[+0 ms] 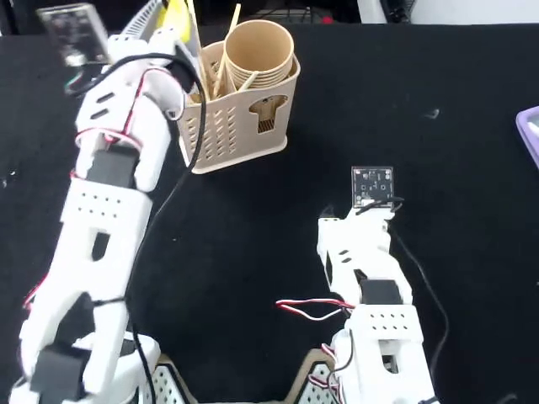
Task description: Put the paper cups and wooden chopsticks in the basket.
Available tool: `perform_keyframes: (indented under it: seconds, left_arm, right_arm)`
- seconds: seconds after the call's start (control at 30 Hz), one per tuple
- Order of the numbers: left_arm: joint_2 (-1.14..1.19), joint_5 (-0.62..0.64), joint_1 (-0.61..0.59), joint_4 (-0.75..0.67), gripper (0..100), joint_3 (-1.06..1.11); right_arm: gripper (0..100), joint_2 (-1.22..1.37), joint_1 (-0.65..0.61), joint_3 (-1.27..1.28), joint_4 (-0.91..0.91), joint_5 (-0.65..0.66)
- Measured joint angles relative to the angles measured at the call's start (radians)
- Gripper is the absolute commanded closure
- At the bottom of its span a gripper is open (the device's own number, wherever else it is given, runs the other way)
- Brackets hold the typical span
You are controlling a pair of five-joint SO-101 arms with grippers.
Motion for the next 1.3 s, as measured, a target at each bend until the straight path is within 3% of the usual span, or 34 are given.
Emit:
perform_keyframes:
  seconds: [0.17,0.3,0.63,1.13,1.3]
  left_arm:
    - [0.064,-0.072,0.0,0.0,96,0.002]
    - [0.066,-0.077,0.0,0.0,89,0.002]
    - [0.066,-0.078,0.0,0.014,88,0.0]
    - [0.068,-0.078,0.0,0.482,88,-0.322]
    - [0.066,-0.078,-0.055,0.649,88,-0.446]
  right_arm:
    - [84.9,0.0,0.0,0.0,0.0,0.0]
    - [84.9,0.0,0.0,0.0,0.0,0.0]
    - [84.9,0.0,0.0,0.0,0.0,0.0]
    - [84.9,0.0,0.0,0.0,0.0,0.0]
    - [84.9,0.0,0.0,0.0,0.0,0.0]
